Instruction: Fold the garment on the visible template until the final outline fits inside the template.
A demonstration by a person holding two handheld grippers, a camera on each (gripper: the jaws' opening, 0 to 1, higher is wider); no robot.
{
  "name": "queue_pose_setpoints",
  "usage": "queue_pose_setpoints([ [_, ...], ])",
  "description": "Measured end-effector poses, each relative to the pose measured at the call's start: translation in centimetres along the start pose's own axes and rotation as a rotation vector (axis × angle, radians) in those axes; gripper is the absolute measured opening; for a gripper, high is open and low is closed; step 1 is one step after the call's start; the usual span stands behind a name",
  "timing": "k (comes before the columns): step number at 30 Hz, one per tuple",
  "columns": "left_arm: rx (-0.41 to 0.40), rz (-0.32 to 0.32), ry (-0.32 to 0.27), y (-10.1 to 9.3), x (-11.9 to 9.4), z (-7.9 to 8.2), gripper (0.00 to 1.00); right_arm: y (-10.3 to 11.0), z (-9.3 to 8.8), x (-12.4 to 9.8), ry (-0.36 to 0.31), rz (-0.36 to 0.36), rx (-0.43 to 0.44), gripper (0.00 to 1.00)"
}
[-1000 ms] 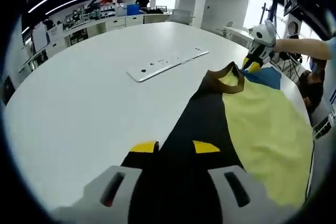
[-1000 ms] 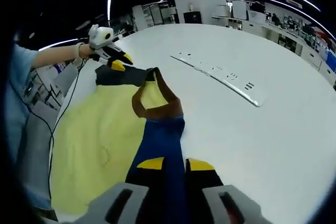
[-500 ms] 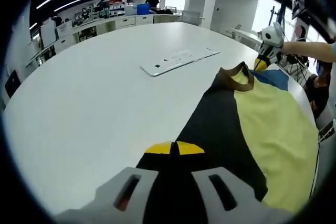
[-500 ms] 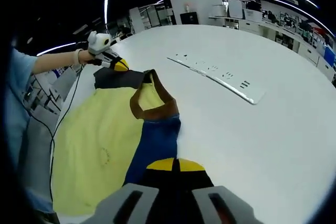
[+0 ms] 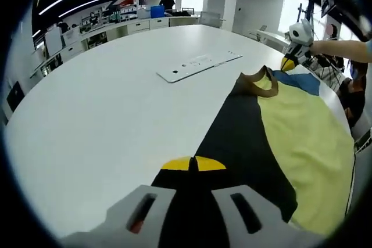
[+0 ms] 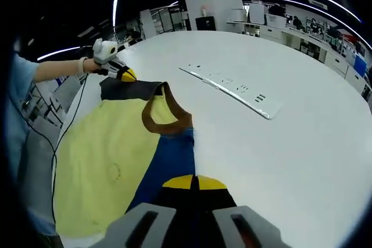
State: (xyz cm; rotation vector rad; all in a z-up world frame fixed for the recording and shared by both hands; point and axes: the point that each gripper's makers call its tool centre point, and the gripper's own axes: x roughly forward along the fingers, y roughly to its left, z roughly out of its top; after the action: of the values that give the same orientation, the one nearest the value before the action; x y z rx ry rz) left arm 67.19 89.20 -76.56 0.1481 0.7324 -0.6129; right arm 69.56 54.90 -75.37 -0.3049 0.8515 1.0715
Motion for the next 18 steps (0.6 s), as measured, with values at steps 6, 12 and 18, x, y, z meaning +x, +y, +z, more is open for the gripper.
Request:
queue_pose_setpoints([
  [6, 0.003, 0.022, 0.004, 0.6, -0.4, -0.2, 0.00, -0.5, 0.5, 0.3, -0.023, -0.034, 0.001, 0.00],
  [12, -0.004, 0.037, 0.017, 1.2, -0.9, -0.7, 0.00, -0.8, 1.2, 1.0, -0.036, -0.046, -0.009, 0.00],
  [18, -0.012, 0.046, 0.020, 1.5, -1.3, -1.0, 0.00, -0.7, 1.7, 1.5, -0.050, -0.052, -0.003, 0.00],
])
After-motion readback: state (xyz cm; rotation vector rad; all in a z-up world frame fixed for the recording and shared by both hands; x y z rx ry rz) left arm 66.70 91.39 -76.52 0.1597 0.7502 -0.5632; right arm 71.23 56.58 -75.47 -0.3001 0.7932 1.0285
